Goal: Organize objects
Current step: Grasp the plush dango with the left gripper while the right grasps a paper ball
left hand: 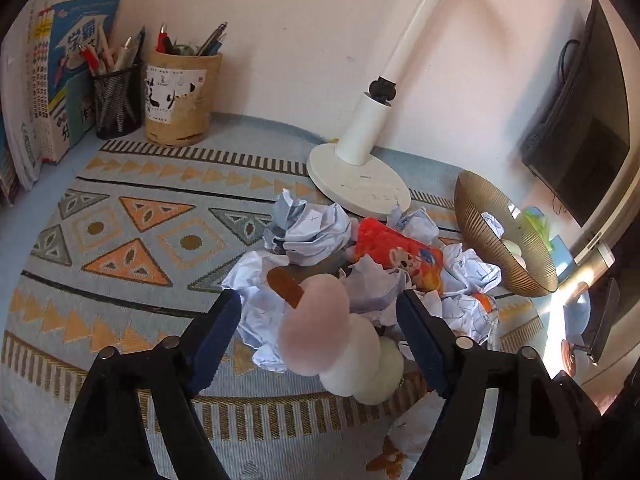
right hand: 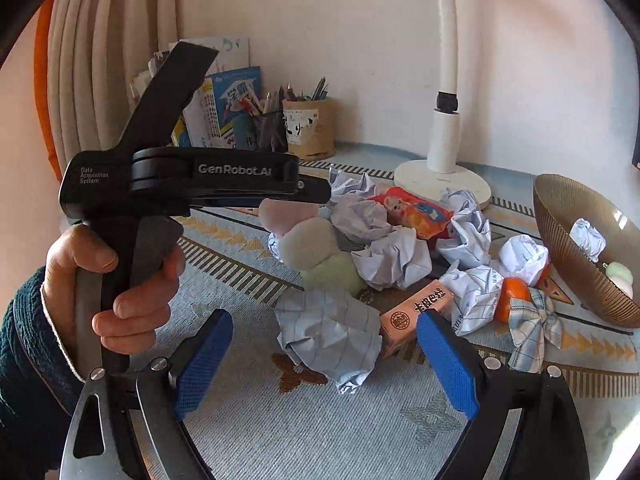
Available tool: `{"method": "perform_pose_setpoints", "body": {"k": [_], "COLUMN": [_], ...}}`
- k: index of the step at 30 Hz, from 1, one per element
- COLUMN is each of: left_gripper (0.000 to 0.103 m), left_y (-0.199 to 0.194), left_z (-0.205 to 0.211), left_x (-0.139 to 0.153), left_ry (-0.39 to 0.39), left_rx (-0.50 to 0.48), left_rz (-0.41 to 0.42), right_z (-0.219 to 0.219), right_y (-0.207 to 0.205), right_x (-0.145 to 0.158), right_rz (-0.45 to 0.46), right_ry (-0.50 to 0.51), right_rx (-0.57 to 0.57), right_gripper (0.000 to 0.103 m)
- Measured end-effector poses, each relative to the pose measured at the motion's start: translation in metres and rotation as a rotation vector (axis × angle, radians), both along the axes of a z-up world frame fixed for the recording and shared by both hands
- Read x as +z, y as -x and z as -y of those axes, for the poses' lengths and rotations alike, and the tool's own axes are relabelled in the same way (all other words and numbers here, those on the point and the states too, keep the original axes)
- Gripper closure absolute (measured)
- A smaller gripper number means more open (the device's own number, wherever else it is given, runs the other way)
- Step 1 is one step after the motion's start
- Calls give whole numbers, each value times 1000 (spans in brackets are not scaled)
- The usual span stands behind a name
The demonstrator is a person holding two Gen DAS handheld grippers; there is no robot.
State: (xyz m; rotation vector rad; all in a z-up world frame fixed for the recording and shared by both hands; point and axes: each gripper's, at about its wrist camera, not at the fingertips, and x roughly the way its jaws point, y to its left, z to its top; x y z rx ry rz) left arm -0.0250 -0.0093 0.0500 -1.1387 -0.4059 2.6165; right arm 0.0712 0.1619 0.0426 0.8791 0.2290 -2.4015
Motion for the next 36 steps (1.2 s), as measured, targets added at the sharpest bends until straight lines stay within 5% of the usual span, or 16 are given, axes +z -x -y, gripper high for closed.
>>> {"method": "perform_pose_setpoints", "body": {"k": [2, 4, 11, 15, 18, 19, 22, 25, 36], "left_gripper": [50, 63, 65, 65, 48, 39, 9, 7, 9], "left_y": [1, -9, -75, -117, -140, -143, -138, -117, -53], "left_z": [-5, -4, 14, 4, -2, -2, 3, 3, -39], "left_x": [-6, -6, -30, -39, -30, -25, -10, -1, -27], "left_ry": [3, 9, -99, -85, 41, 91, 151, 118, 353], "left_rx": [-3, 8, 72, -5, -7, 14, 39, -35, -268], "left_rz": [20, 13, 154, 200, 146, 113, 22, -24, -9], "right_z": [7, 5, -33, -58, -75, -79, -83, -81, -68], "right_y": [1, -5, -33, -37, -40, -42, -42, -40, -35], "right_x": [-6, -8, -7, -11, -5, -5, -6, -9, -32], "right_rz": [22, 9, -29, 10, 37, 42, 74, 127, 247], "right_ry": [-35, -40, -43, -55, 10, 31, 74, 110, 148], "right_rx": [19, 27, 18, -6, 5, 3, 5, -8, -27], "right_gripper": [54, 53, 53, 52, 38, 25, 21, 21, 16]}}
